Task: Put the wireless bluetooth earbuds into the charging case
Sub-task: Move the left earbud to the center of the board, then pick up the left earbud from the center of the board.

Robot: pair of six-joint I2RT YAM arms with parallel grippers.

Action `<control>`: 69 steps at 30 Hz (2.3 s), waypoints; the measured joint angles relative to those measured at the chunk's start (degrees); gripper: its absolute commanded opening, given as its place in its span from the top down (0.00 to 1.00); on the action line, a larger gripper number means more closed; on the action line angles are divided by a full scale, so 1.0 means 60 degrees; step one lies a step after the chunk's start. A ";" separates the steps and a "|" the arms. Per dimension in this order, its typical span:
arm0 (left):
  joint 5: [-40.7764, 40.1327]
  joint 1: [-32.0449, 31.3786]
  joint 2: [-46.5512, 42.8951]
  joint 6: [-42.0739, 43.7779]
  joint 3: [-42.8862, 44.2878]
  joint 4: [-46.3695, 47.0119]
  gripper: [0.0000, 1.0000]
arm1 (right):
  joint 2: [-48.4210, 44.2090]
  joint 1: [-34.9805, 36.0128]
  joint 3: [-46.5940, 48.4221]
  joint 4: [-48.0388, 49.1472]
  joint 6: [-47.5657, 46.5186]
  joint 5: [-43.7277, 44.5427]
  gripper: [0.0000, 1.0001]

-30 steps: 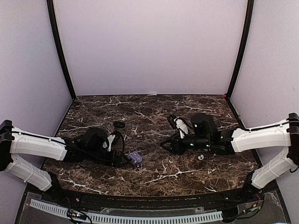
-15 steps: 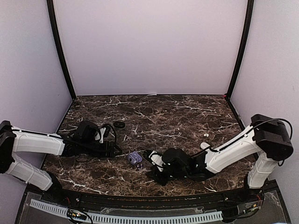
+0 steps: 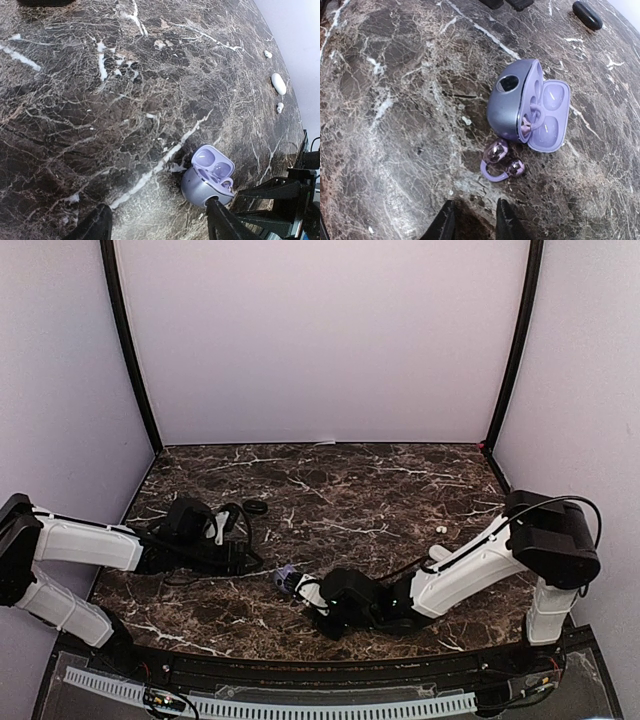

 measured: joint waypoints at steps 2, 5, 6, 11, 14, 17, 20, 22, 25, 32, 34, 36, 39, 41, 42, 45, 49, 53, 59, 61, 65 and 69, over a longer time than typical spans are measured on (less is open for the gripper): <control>0.0040 0.0000 0.0000 0.0058 0.0000 0.0022 0.35 | 0.0000 0.0069 0.0000 -0.0164 -0.0761 0.0200 0.79; 0.0237 0.0004 0.0000 0.0062 0.0000 0.0076 0.36 | 0.0000 0.0095 0.0055 -0.0321 -0.1880 0.0335 0.83; 0.0364 0.0022 0.0000 0.0058 -0.0004 0.0124 0.37 | 0.0000 0.0098 0.0106 -0.0415 -0.2244 0.0346 0.84; 0.1027 0.0040 -0.0022 -0.0073 -0.0208 0.0441 0.37 | 0.0058 0.0102 0.0499 -0.1082 -0.3559 0.0361 0.85; 0.1275 0.0040 -0.0058 -0.0197 -0.0412 0.0477 0.37 | 0.0233 0.0073 0.0936 -0.1534 -0.4124 0.0350 0.85; 0.1326 0.0044 -0.0109 -0.0306 -0.0576 0.0484 0.37 | 0.0412 0.0004 0.1392 -0.2000 -0.4568 0.0291 0.85; 0.1337 0.0084 -0.0131 -0.0379 -0.0594 0.0488 0.37 | 0.0503 -0.0062 0.1676 -0.2361 -0.4870 0.0208 0.85; 0.1351 0.0175 -0.0157 -0.0441 -0.0594 0.0484 0.37 | 0.0608 -0.0160 0.2014 -0.2779 -0.5078 0.0084 0.85; 0.1413 0.0441 -0.0262 -0.0459 -0.0641 0.0492 0.37 | 0.0794 -0.0321 0.2517 -0.3348 -0.5253 -0.0127 0.85; 0.1552 0.0787 -0.0401 -0.0444 -0.0714 0.0484 0.37 | 0.1209 -0.0590 0.3708 -0.4936 -0.5566 -0.0714 0.91; 0.1585 0.0801 -0.0404 -0.0441 -0.0714 0.0484 0.37 | 0.1395 -0.0659 0.4153 -0.5431 -0.5617 -0.0882 0.91; 0.1614 0.0834 -0.0404 -0.0437 -0.0714 0.0481 0.37 | 0.1621 -0.0736 0.4626 -0.5901 -0.5654 -0.1027 0.91; 0.1617 0.0871 -0.0412 -0.0433 -0.0721 0.0481 0.37 | 0.1905 -0.0831 0.5249 -0.6564 -0.5716 -0.1246 0.92; 0.1621 0.0889 -0.0423 -0.0430 -0.0747 0.0484 0.37 | 0.2102 -0.0896 0.5668 -0.7020 -0.5752 -0.1395 1.00; 0.1617 0.0892 -0.0430 -0.0430 -0.0765 0.0481 0.37 | 0.2182 -0.0925 0.5865 -0.7249 -0.5767 -0.1457 1.00; 0.1617 0.0914 -0.0437 -0.0430 -0.0794 0.0481 0.37 | 0.2273 -0.0984 0.6084 -0.7526 -0.5781 -0.1552 1.00; 0.1614 0.0918 -0.0503 -0.0401 -0.0805 0.0477 0.37 | 0.2146 -0.0998 0.5938 -0.7482 -0.5723 -0.1606 1.00; 0.1803 0.0922 -0.0605 -0.0233 -0.0809 0.0484 0.37 | 0.1428 -0.1035 0.5125 -0.7431 -0.5457 -0.1770 1.00; 0.2583 0.0918 -0.0936 -0.0182 -0.1249 0.1118 0.37 | -0.0364 -0.1162 0.3668 -0.6841 -0.4798 -0.2317 1.00; 0.2885 0.0867 -0.0987 -0.0226 -0.1450 0.1446 0.37 | -0.0754 -0.1242 0.3311 -0.6546 -0.4586 -0.2517 1.00; 0.3020 0.0572 -0.1056 -0.0127 -0.1534 0.1759 0.34 | -0.1428 -0.1504 0.2444 -0.5916 -0.4058 -0.3016 0.94; 0.2776 0.0433 -0.1184 0.0193 -0.1534 0.1821 0.33 | -0.1552 -0.1672 0.2157 -0.5770 -0.3606 -0.3213 0.86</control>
